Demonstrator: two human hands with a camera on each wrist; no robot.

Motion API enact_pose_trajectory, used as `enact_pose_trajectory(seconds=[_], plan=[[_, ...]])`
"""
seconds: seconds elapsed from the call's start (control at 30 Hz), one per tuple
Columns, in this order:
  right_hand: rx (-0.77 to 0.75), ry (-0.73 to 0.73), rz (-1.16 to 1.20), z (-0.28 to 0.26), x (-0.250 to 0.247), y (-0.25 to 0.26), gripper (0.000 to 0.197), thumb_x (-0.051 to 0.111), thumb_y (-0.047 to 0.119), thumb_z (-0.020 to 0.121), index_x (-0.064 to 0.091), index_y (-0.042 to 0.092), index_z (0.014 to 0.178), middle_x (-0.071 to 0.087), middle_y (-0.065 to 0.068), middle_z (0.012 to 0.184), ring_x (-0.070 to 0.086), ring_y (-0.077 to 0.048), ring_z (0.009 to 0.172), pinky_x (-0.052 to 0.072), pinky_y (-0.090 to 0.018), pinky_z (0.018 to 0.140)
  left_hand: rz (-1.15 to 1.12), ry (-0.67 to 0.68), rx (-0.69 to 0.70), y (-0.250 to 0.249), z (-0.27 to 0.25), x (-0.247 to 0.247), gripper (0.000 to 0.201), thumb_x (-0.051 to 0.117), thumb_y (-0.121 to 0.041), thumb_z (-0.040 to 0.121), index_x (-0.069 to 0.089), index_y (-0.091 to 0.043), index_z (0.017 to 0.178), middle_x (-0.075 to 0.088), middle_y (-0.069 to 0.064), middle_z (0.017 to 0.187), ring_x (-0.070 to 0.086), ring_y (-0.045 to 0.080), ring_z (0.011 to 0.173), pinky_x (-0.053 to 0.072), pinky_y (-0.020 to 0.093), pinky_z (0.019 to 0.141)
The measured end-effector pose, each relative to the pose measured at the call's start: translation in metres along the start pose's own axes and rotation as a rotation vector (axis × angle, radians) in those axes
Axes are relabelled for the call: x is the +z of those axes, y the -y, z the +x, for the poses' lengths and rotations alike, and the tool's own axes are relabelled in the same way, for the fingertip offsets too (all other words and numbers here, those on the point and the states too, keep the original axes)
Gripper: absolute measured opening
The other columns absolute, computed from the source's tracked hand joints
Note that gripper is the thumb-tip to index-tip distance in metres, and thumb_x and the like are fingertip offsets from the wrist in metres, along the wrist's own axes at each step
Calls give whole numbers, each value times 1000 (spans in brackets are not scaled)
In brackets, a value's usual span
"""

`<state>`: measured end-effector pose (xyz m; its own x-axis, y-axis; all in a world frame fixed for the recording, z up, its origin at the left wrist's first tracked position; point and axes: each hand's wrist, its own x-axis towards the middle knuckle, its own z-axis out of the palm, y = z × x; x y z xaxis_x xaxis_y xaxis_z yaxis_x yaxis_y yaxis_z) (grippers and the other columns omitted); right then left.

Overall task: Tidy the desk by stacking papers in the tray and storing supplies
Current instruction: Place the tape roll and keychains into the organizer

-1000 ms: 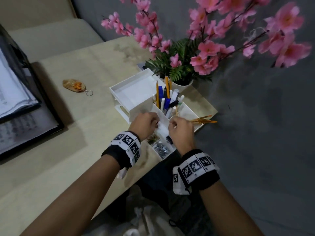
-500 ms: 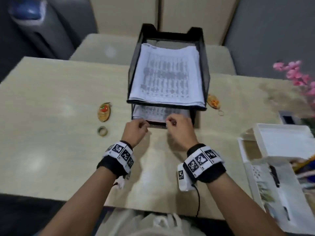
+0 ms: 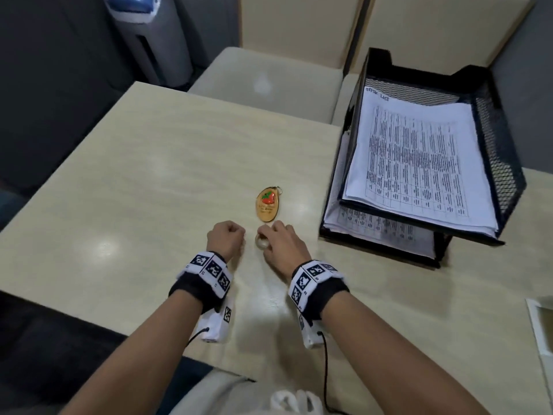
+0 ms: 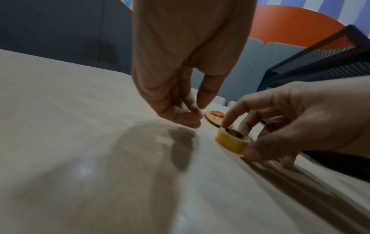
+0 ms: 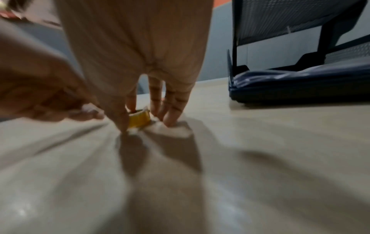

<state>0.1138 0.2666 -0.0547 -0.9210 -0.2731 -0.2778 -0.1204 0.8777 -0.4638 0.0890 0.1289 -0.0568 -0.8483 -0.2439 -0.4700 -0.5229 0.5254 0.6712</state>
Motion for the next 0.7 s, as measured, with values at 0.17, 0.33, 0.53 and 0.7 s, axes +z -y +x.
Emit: enact_pose_trajectory(seconds=[0.17,0.33,0.53,0.7], plan=[[-21,-88,-40,-10,10,-11,24,45,9,91,53,12,114,49,-11,115,45,-30,106,48,-41,68,249,38,176,-47,29,13,37,54,-17,89,54,-3,123,52,20,129,50,34,118,40,33,97],[63,-100,-32,-40,10,-27,22,45,10,92,59,6,109,48,-12,117,42,-29,112,47,-38,70,459,99,250,-79,42,43,72,62,-32,86,25,-12,144,27,18,143,30,39,131,28,41,108],[173,-181,125,-89,4,-57,21,47,16,92,61,4,102,52,-13,117,44,-27,111,46,-36,79,650,268,194,-71,25,63,41,58,-22,88,43,-3,121,49,24,125,52,40,109,44,40,84],[365,-285,328,-132,-9,-95,11,51,14,88,58,6,89,53,-9,110,49,-23,101,43,-30,86,865,457,146,-62,-41,102,51,68,-19,81,46,-3,124,54,17,126,55,33,113,46,34,86]])
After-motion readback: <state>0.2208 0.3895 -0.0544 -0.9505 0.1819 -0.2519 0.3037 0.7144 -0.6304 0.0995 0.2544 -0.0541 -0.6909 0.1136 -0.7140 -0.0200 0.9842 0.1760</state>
